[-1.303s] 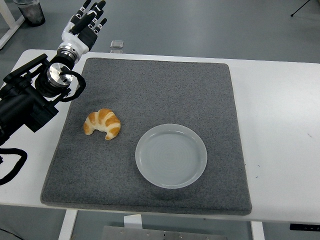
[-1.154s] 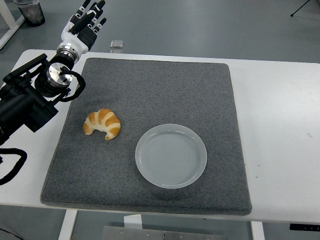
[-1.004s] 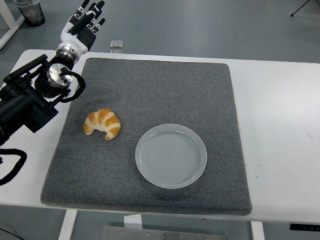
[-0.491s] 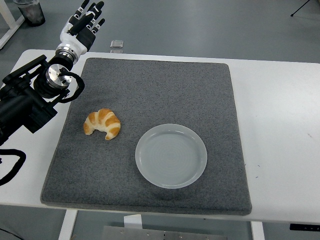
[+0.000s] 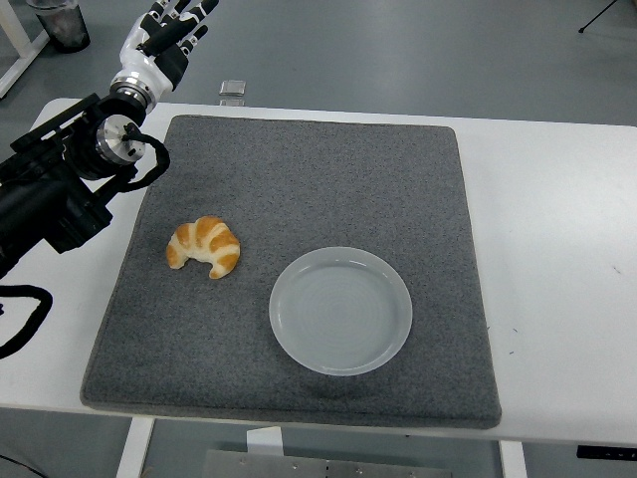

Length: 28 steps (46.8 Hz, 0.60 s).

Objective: Place the bread on the plate

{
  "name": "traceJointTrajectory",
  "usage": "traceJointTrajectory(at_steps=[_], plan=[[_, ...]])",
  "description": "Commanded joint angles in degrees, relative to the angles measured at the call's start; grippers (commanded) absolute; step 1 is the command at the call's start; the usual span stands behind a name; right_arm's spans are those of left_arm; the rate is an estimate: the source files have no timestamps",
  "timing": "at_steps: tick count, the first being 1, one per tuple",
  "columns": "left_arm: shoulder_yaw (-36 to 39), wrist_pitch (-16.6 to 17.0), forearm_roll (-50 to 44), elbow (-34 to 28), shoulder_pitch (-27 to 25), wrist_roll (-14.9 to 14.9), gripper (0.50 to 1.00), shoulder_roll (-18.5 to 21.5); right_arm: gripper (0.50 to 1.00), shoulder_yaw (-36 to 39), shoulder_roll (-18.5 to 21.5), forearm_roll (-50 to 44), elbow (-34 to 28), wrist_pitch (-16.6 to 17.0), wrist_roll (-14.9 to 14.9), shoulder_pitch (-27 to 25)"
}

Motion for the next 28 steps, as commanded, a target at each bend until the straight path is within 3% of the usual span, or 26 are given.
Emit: traceJointTrajectory(at_steps=[1, 9, 19, 28], plan=[[1.62, -0.5, 3.88, -3.81, -0.66, 0.29, 1.0, 2.77, 0.954, 0.0, 0.0, 0.03, -0.01, 0.0, 0.0, 0.0], [12.34, -0.68, 4.68, -13.39, -4.08, 3.72, 1.0, 9.89, 0.952, 0.0, 0.0, -0.06, -0.01, 0.0, 0.0, 0.0], [22.28, -4.63, 5.81, -18.05, -7.87, 4.25, 1.0, 14.46, 0.952, 0.0, 0.0, 0.03, -0.01, 0.0, 0.0, 0.0], [25.09, -7.27, 16.09, -24.21, -8.57, 4.16, 1.0, 19.12, 0.954, 0.0, 0.0, -0.06, 0.07, 0.0, 0.0, 0.0]])
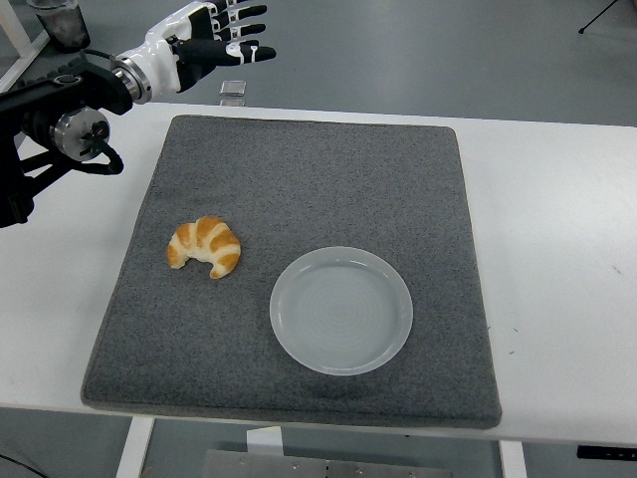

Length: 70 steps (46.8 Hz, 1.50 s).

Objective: Place the bread on the plate

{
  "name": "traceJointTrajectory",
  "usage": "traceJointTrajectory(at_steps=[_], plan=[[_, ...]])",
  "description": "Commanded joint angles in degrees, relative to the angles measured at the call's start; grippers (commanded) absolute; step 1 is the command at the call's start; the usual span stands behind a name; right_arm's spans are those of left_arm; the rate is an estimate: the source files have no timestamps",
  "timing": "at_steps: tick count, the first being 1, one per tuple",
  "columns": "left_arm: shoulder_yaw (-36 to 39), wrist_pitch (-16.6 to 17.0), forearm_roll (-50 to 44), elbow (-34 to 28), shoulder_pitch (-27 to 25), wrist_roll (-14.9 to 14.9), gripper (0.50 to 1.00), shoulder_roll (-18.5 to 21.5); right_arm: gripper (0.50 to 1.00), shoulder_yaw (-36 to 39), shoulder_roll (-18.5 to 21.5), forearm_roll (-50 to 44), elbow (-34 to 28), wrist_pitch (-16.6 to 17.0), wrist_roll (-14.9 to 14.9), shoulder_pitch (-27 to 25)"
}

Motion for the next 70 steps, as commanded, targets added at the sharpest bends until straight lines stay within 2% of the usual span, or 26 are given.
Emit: traceJointTrajectory(at_steps=[1, 11, 16, 21, 27, 31, 40, 54, 62, 70], plan=[[0.5, -0.51, 5.08, -3.05, -0.02, -0.1, 1.0, 2.28, 0.952, 0.0, 0.0, 0.03, -0.01, 0.0, 0.01, 0.0], [2.96, -4.38, 11.15, -9.56, -0.81, -0.45, 1.0, 8.69, 0.952, 0.0, 0.0, 0.03, -0.01, 0.0, 0.01, 0.0], [4.11, -5.87, 19.05, -10.0, -1.78, -0.71, 1.0, 10.02, 0.952, 0.0, 0.0, -0.06, -0.01, 0.0, 0.01, 0.0], [4.11, -8.95, 27.4, -10.09, -1.52, -1.24, 1.0, 11.77, 0.952, 0.0, 0.0, 0.03, -0.01, 0.0, -0.08, 0.0], [4.28, -12.81, 34.0, -10.0, -1.43, -3.26, 1.0, 13.44, 0.952, 0.0, 0.0, 0.03, -0.01, 0.0, 0.01, 0.08], [4.55, -14.05, 38.22, -10.26, -1.34, -4.93, 1.0, 14.32, 0.954, 0.0, 0.0, 0.03, -0.01, 0.0, 0.01, 0.0], [9.03, -14.23, 47.8, -12.37, -1.78, -10.11, 1.0, 16.96, 0.952, 0.0, 0.0, -0.06, -0.01, 0.0, 0.01, 0.0], [12.54, -14.14, 52.72, -12.46, -1.78, -12.4, 0.999, 17.66, 0.952, 0.0, 0.0, 0.03, -0.01, 0.0, 0.01, 0.0], [12.9, -14.14, 60.28, -12.37, -1.69, -14.77, 0.999, 18.72, 0.952, 0.0, 0.0, 0.03, -0.01, 0.0, 0.01, 0.0], [12.9, -13.35, 63.71, -12.28, -1.34, -15.21, 0.994, 18.72, 0.952, 0.0, 0.0, 0.03, -0.01, 0.0, 0.01, 0.0]])
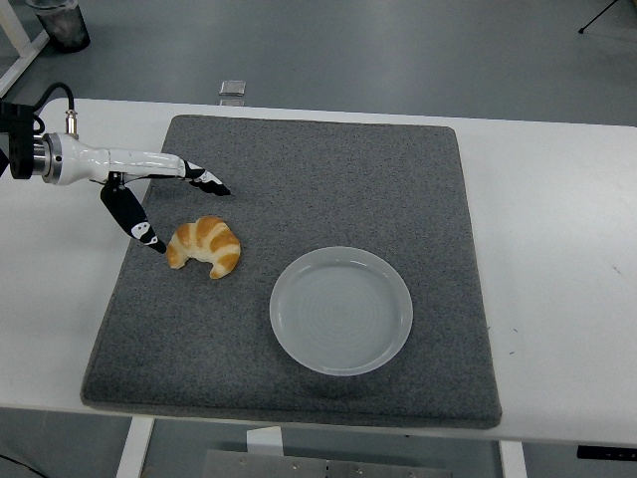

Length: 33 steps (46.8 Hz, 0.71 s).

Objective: Place the bread on the plate

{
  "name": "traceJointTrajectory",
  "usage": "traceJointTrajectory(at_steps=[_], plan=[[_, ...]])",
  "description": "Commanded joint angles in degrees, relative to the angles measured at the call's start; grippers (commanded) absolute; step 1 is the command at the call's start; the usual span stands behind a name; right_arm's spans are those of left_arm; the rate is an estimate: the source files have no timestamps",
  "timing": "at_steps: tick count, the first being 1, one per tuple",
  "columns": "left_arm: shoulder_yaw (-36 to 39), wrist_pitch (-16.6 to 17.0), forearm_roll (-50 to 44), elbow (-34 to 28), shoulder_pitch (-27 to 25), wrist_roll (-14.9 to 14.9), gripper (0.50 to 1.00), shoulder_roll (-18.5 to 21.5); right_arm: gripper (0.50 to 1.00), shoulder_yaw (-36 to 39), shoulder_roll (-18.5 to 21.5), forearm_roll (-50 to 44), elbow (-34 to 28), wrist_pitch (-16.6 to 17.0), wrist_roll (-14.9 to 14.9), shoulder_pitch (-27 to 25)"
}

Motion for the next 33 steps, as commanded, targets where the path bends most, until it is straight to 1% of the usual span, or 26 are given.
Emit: traceJointTrajectory(at_steps=[1, 15, 20, 24, 33], plan=[[0.0, 0.58, 0.32, -0.06, 0.13, -0.08, 0.994, -0.09, 0.952, 0.0, 0.0, 0.03, -0.01, 0.0, 0.01, -0.01], [1.32, 5.15, 0.49, -0.06, 0.57, 0.1, 0.986, -1.05, 0.952, 0.0, 0.0, -0.06, -0.01, 0.0, 0.01, -0.01], [1.32, 6.03, 0.49, 0.12, 2.59, 0.27, 0.986, -3.33, 0.952, 0.0, 0.0, 0.03, -0.01, 0.0, 0.01, -0.01], [1.32, 7.35, 0.58, 0.12, 2.95, 0.27, 0.986, -3.78, 0.954, 0.0, 0.0, -0.06, -0.01, 0.0, 0.01, -0.01], [1.32, 8.14, 0.67, 0.21, 3.65, 0.45, 0.986, -4.65, 0.952, 0.0, 0.0, 0.03, -0.01, 0.0, 0.01, -0.01]])
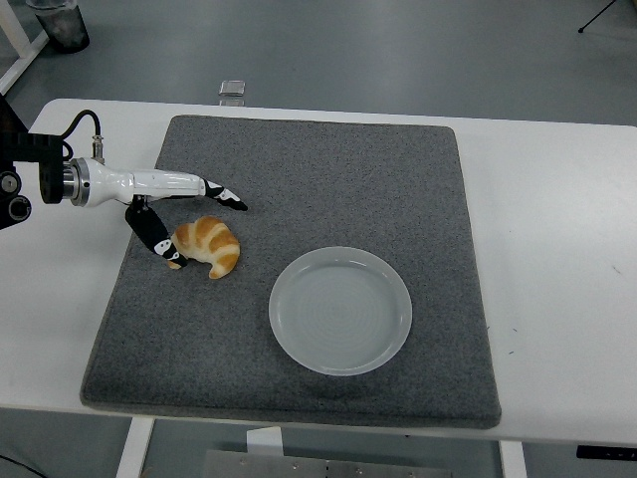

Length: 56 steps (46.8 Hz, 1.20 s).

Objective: Place the bread on the plate

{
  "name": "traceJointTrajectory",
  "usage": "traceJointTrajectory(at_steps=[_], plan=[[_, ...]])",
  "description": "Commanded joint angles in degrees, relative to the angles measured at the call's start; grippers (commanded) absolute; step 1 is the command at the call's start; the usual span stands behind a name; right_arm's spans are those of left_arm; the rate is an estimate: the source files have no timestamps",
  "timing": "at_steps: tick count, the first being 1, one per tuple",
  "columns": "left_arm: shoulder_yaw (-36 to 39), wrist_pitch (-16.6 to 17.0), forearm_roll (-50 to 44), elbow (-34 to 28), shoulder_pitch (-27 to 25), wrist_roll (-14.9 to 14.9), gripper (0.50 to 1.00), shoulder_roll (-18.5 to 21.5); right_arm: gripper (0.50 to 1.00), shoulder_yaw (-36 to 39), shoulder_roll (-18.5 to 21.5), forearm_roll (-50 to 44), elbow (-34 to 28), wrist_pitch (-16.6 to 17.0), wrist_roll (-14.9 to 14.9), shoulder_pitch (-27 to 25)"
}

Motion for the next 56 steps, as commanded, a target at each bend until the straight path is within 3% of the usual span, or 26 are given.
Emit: traceJointTrajectory(at_steps=[1, 20, 44, 56], plan=[[0.0, 0.17, 0.01, 0.15, 0.18, 0.03, 0.986, -0.74, 0.952, 0.0, 0.0, 0.03, 0.0, 0.0, 0.02, 0.0], [0.09, 3.78, 0.09, 0.5, 2.46, 0.21, 0.986, -1.53, 0.952, 0.0, 0.0, 0.03, 0.09, 0.0, 0.02, 0.0], [0.09, 4.57, 1.41, 1.91, 2.73, 0.21, 0.971, -2.41, 0.954, 0.0, 0.0, 0.03, 0.0, 0.0, 0.02, 0.0], [0.18, 4.83, 1.5, 2.52, 2.82, 0.21, 0.93, -3.46, 0.952, 0.0, 0.0, 0.03, 0.09, 0.0, 0.02, 0.0]])
